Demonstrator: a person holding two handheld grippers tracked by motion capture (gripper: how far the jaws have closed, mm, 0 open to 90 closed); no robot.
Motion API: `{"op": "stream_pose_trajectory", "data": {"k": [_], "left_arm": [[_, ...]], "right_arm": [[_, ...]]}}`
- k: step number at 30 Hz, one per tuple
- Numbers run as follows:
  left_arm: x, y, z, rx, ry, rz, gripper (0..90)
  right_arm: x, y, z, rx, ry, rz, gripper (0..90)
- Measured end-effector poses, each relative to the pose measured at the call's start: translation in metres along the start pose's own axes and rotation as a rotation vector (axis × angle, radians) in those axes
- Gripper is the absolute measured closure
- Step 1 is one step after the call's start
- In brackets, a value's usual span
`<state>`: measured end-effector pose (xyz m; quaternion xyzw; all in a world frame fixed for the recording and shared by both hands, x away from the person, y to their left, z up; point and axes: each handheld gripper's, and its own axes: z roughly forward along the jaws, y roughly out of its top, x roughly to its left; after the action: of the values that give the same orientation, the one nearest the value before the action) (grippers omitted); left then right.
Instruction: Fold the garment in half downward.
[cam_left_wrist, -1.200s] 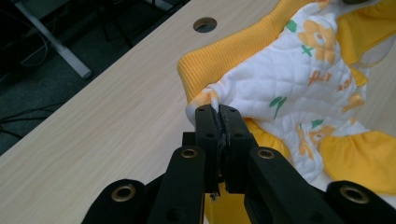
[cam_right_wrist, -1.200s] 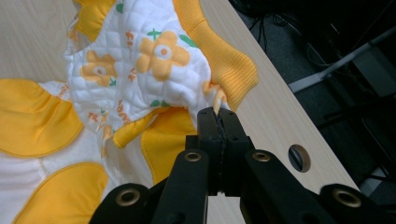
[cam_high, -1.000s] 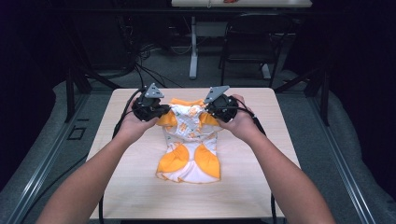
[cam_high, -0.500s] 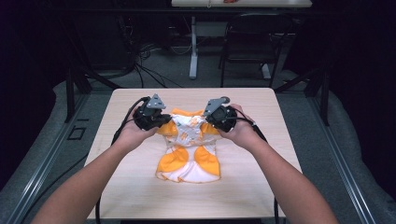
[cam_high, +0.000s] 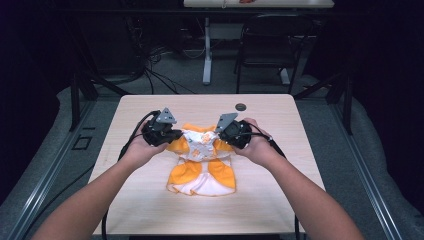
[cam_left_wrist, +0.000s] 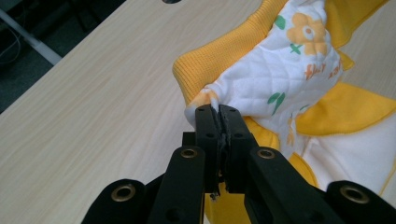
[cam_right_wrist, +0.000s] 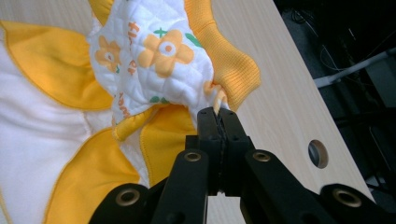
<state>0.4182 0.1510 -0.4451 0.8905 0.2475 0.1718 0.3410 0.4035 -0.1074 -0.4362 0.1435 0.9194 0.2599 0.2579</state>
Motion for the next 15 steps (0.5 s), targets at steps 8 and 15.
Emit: {"op": "stream_pose_trajectory", "data": {"k": [8,15], "left_arm": [[-0.007,-0.01,0.006,0.022,-0.009,0.012,87.4],[-0.012,-0.018,0.012,0.048,-0.027,0.022,87.3]], "right_arm": [[0.013,-0.008,0.004,0.005,0.031,0.005,89.4],[0.024,-0.016,0.007,0.01,0.059,0.004,89.4]]}}
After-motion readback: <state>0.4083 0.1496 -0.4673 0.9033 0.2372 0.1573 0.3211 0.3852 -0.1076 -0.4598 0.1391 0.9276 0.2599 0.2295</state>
